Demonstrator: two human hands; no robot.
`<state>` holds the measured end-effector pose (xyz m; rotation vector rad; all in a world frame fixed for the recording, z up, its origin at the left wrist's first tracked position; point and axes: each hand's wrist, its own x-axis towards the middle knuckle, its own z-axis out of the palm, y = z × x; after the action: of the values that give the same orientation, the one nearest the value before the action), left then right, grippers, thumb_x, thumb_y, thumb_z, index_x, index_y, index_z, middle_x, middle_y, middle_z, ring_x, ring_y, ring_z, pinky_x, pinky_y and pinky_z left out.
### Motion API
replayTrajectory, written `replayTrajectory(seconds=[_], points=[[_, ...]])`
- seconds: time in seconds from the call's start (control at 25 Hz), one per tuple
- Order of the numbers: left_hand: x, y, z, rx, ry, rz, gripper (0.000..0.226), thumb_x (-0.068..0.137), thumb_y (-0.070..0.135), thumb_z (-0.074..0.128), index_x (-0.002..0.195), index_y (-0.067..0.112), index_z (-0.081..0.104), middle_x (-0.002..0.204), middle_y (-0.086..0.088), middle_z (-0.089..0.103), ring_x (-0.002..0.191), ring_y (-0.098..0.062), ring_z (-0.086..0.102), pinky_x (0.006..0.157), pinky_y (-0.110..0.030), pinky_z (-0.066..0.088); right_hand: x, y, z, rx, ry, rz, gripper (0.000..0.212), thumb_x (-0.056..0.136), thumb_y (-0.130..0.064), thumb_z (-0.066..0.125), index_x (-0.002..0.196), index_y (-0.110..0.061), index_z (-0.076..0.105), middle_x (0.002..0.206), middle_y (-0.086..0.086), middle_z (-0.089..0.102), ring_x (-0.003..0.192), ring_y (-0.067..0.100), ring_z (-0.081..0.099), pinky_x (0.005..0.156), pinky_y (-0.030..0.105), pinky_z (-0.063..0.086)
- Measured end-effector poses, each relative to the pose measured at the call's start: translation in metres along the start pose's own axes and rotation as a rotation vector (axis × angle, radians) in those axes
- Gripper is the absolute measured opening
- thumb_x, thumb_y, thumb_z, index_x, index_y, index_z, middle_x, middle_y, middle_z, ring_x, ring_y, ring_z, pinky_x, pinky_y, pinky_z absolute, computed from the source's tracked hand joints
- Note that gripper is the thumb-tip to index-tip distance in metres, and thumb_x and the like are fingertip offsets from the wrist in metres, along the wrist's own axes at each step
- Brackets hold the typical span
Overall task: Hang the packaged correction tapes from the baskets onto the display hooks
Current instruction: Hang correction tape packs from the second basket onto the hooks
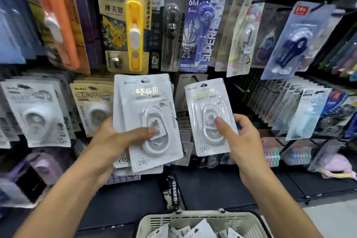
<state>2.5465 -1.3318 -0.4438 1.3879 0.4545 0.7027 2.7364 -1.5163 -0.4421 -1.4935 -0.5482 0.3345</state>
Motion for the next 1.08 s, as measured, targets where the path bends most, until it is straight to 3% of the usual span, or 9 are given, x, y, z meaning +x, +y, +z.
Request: replayTrajectory(seconds=[0.24, 0.36, 0.48, 0.6, 0.68, 0.76, 0.92, 1.0, 1.08], points=[[-0.003, -0.001, 0.000, -0.058, -0.040, 0.006, 0.068, 0.047, 0.029, 0.091, 0.113, 0.023, 0.075, 0.109, -0.003, 0.079, 0.098, -0.022, 0.077, 0.072, -0.026, 0.062, -0.010, 0.009, -0.006, 0.077, 0.141, 0.123, 0.035, 0.083, -0.039, 0.080, 0.111, -0.029, 0.061, 0.083, -0.003, 0.076, 0.047, 0.012, 0.055, 0.037, 0.023, 0.037], [-0.005, -0.005, 0.004, -0.089, -0.039, -0.005, 0.052, 0.054, 0.019, 0.092, 0.103, 0.031, 0.078, 0.105, -0.002, 0.080, 0.094, -0.021, 0.078, 0.068, -0.025, 0.062, -0.012, 0.009, 0.004, 0.108, 0.085, 0.187, 0.048, 0.090, -0.023, 0.076, 0.128, -0.034, 0.047, 0.110, -0.007, 0.067, 0.071, 0.018, 0.073, 0.055, 0.032, 0.059], [-0.006, -0.009, 0.013, -0.082, -0.047, -0.039, 0.050, 0.054, 0.022, 0.095, 0.100, 0.028, 0.078, 0.103, -0.002, 0.081, 0.091, -0.019, 0.078, 0.064, -0.025, 0.061, -0.027, 0.009, 0.022, 0.013, -0.109, 0.121, 0.042, 0.081, -0.043, 0.079, 0.119, -0.034, 0.063, 0.111, -0.010, 0.073, 0.099, 0.013, 0.072, 0.079, 0.031, 0.059], [-0.009, -0.014, 0.023, -0.033, -0.087, -0.037, 0.061, 0.056, 0.035, 0.092, 0.113, 0.028, 0.070, 0.103, 0.004, 0.080, 0.089, -0.013, 0.078, 0.061, -0.020, 0.059, -0.040, 0.005, 0.039, 0.037, -0.358, 0.124, 0.034, 0.073, -0.042, 0.086, 0.100, -0.024, 0.075, 0.093, -0.001, 0.079, 0.076, 0.009, 0.074, 0.058, 0.016, 0.052], [-0.010, -0.015, 0.025, -0.077, -0.068, -0.083, 0.058, 0.059, 0.045, 0.084, 0.113, 0.027, 0.070, 0.102, 0.002, 0.081, 0.091, -0.016, 0.078, 0.066, -0.026, 0.061, -0.036, 0.002, 0.040, 0.121, -0.295, 0.171, 0.037, 0.073, -0.042, 0.083, 0.098, -0.017, 0.072, 0.080, 0.000, 0.076, 0.052, 0.011, 0.062, 0.041, 0.019, 0.041], [-0.009, -0.014, 0.021, -0.128, -0.048, -0.131, 0.050, 0.064, 0.042, 0.081, 0.110, 0.023, 0.075, 0.106, -0.005, 0.080, 0.094, -0.024, 0.078, 0.073, -0.034, 0.063, -0.028, 0.002, 0.030, 0.146, -0.134, 0.191, 0.030, 0.081, -0.040, 0.077, 0.096, -0.016, 0.068, 0.069, -0.001, 0.068, 0.041, 0.013, 0.047, 0.036, 0.021, 0.031], [-0.005, -0.010, 0.015, -0.144, 0.015, -0.087, 0.052, 0.062, 0.037, 0.082, 0.111, 0.021, 0.076, 0.108, -0.009, 0.079, 0.095, -0.029, 0.077, 0.078, -0.040, 0.063, -0.019, 0.011, 0.000, 0.103, 0.068, 0.137, 0.010, 0.092, -0.024, 0.071, 0.095, -0.015, 0.071, 0.055, -0.007, 0.061, 0.034, 0.008, 0.034, 0.034, 0.016, 0.024], [-0.003, -0.010, 0.015, -0.160, 0.064, -0.057, 0.054, 0.060, 0.039, 0.084, 0.112, 0.024, 0.075, 0.109, -0.007, 0.079, 0.098, -0.029, 0.077, 0.086, -0.043, 0.059, -0.017, 0.011, -0.005, 0.069, 0.060, 0.154, 0.012, 0.093, -0.024, 0.071, 0.100, -0.015, 0.074, 0.055, -0.008, 0.061, 0.034, 0.006, 0.032, 0.034, 0.016, 0.024], [-0.002, -0.010, 0.017, -0.164, 0.082, -0.018, 0.050, 0.059, 0.037, 0.089, 0.107, 0.028, 0.076, 0.108, -0.005, 0.079, 0.096, -0.027, 0.077, 0.078, -0.038, 0.061, -0.015, 0.008, -0.003, 0.137, 0.009, 0.196, 0.025, 0.095, -0.021, 0.070, 0.118, -0.013, 0.069, 0.070, -0.004, 0.068, 0.038, 0.010, 0.041, 0.036, 0.021, 0.035]])
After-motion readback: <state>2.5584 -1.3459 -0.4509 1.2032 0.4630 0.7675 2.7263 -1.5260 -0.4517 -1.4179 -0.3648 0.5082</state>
